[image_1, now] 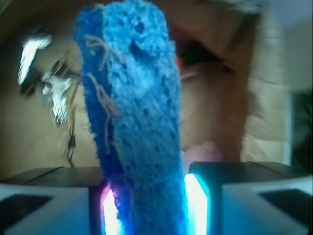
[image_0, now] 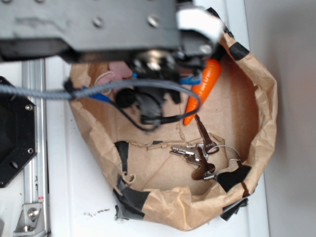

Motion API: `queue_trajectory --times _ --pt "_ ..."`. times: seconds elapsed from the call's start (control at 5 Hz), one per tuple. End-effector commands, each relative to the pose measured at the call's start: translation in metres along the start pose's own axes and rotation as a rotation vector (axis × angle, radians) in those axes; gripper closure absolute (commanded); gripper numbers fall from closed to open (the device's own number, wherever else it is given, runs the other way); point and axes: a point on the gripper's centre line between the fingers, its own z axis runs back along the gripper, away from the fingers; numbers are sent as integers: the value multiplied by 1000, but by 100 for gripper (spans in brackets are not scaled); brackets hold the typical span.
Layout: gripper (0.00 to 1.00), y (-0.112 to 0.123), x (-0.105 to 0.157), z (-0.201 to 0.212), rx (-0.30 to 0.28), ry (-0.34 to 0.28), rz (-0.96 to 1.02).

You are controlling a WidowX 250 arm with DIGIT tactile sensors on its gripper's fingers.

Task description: Grab the blue sponge.

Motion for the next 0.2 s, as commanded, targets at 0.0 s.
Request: queue_trajectory --times 0.0 --pt "100 -29 19 14 -85 -33 241"
